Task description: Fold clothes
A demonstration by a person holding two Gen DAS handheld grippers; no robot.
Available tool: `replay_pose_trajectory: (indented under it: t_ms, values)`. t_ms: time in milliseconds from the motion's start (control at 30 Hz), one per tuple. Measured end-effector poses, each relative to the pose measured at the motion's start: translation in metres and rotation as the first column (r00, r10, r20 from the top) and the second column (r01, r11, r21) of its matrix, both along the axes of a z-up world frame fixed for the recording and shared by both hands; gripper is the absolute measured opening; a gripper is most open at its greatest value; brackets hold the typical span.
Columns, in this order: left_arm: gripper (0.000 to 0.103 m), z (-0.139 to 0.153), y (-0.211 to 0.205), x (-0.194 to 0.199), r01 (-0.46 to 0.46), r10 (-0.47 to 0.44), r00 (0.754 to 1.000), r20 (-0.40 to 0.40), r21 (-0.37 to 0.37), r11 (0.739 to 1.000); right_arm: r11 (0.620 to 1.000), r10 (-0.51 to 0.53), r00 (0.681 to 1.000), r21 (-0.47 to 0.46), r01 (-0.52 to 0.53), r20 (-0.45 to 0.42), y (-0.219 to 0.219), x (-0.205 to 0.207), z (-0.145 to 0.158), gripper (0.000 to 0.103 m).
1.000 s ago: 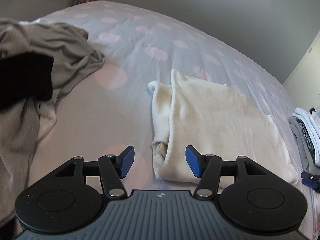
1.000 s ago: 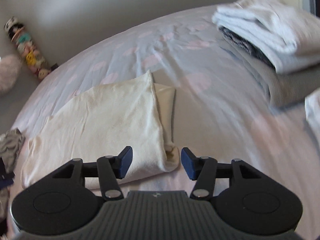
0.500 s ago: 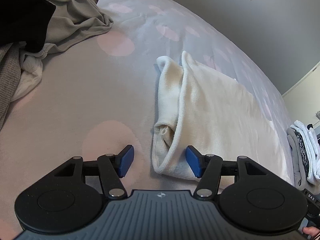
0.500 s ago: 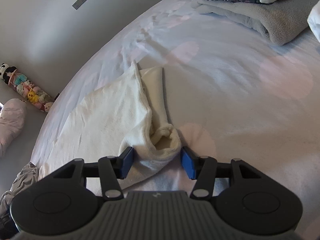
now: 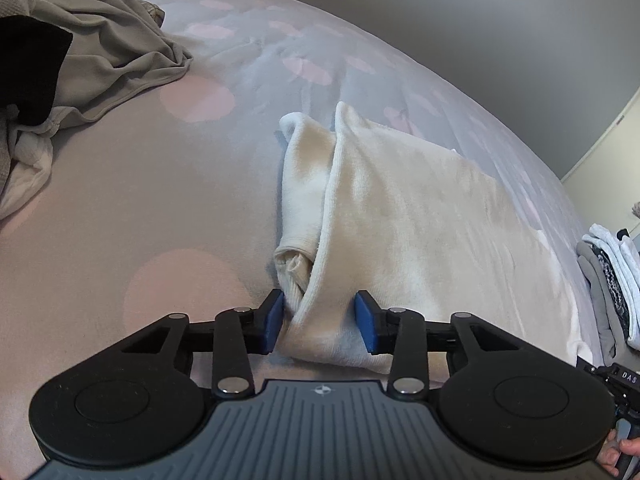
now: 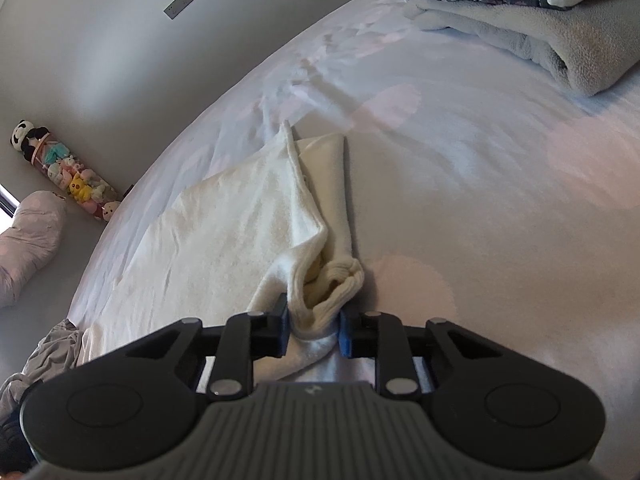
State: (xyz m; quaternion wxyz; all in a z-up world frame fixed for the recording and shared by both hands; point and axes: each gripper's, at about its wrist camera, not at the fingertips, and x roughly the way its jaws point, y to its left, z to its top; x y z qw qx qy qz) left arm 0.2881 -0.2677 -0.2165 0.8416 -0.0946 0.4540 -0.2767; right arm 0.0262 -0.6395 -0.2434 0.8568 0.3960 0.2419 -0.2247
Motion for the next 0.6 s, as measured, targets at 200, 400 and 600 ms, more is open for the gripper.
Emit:
replay_pose_trajectory:
  t_ms: [200, 400, 600]
  values:
    - [0.012, 0.008, -0.005, -0.007, 0.046, -0.051, 0.996, 0.070, 0.063, 0.997, 0.998, 0.030, 0.999, -0.062, -0.032, -0.032, 0.006, 0.003, 0.003, 0.023]
    - [0.008, 0.017, 0.002, -0.004, 0.075, -0.077, 0.994, 0.073, 0.031, 0.997, 0.986, 0.070, 0.992, -0.143, -0.085, -0.104, 0.018, 0.011, 0.029, 0.016]
    - [0.006, 0.048, 0.010, -0.014, 0.110, -0.112, 0.986, 0.125, 0.016, 0.994, 0.988, 0.066, 0.992, -0.130, -0.080, -0.106, 0.029, 0.007, 0.069, 0.015]
